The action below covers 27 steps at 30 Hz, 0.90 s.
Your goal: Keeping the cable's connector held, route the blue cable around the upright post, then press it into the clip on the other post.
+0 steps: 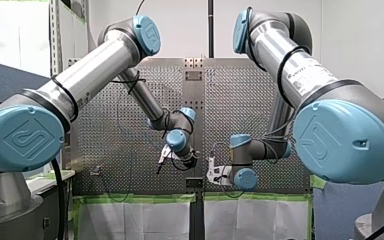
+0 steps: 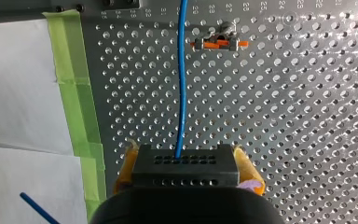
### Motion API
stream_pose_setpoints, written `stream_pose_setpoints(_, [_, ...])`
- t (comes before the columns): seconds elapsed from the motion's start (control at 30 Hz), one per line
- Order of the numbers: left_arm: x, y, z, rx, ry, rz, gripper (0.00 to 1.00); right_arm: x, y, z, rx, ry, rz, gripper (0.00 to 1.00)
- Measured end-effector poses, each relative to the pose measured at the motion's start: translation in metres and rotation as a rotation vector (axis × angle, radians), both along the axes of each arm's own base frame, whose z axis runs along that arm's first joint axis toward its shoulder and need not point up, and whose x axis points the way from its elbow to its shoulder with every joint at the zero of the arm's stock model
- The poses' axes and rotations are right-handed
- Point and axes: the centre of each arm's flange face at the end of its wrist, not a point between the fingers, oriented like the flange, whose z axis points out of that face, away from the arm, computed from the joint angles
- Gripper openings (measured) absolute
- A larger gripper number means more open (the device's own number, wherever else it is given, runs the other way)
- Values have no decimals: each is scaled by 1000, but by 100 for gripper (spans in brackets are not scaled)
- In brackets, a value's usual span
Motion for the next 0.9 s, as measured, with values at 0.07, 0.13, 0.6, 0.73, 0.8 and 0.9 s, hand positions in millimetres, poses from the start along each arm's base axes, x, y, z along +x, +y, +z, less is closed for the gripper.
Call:
stream_pose_setpoints(0.07, [0,0,0,0,0,-1,29,0,0,0,0,1,1,0])
stream_pose_setpoints(0.13, [-1,-1,0,0,0,-1,29,0,0,0,0,1,1,0])
stream_pose_setpoints(0.6, [-2,0,0,8,-3,15,0,0,0,0,2,3,-1,0])
stream_pose_setpoints(0.73, [-2,-1,0,-3,-3,20,0,-1,-1,0,3,2,-3,0])
stream_pose_setpoints(0.8, [-2,-3,0,-18,-5,23,0,-3,-2,0,4,0,-6,0])
stream_pose_setpoints(0.9, [-1,-5,-3,-47,-8,29,0,-5,-5,0,4,-4,-12,0])
